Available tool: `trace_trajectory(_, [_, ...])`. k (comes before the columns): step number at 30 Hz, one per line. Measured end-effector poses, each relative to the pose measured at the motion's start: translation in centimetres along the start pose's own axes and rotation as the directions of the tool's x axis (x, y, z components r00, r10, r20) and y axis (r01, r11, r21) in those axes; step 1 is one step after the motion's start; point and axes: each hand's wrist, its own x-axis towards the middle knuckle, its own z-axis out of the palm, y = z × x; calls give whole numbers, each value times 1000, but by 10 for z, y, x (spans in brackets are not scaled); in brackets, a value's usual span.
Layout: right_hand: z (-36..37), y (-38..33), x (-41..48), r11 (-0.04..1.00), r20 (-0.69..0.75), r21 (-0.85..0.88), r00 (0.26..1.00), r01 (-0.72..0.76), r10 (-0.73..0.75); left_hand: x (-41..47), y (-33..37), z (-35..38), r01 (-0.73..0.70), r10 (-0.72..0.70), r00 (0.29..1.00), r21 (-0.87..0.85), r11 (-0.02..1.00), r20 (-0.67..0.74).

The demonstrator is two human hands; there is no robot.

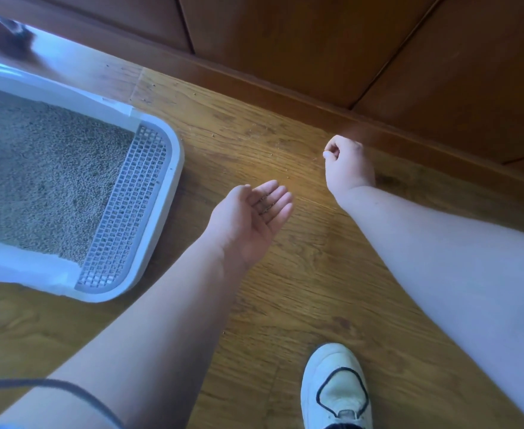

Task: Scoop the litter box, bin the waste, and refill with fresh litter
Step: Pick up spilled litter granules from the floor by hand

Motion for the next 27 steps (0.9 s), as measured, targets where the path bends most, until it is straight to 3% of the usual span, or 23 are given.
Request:
trace_trajectory(3, [0, -2, -1, 998, 33, -19, 998, 58, -57, -1, -1, -9, 2, -3, 1000, -34, 999, -12])
trace_trajectory(8, [9, -12, -13, 958, 119, 4, 951, 286, -284, -4, 1, -23, 4, -6, 1000, -61, 998, -31])
trace_trajectory(21, [22, -14, -18, 942, 231, 15, 915, 335, -329, -14, 9, -37, -18, 17, 1000, -87, 996, -3])
trace_trajectory(27, [21, -11, -19, 897, 272, -105, 880, 429, -389, -18, 1, -42, -9, 9, 1000, -86, 996, -4])
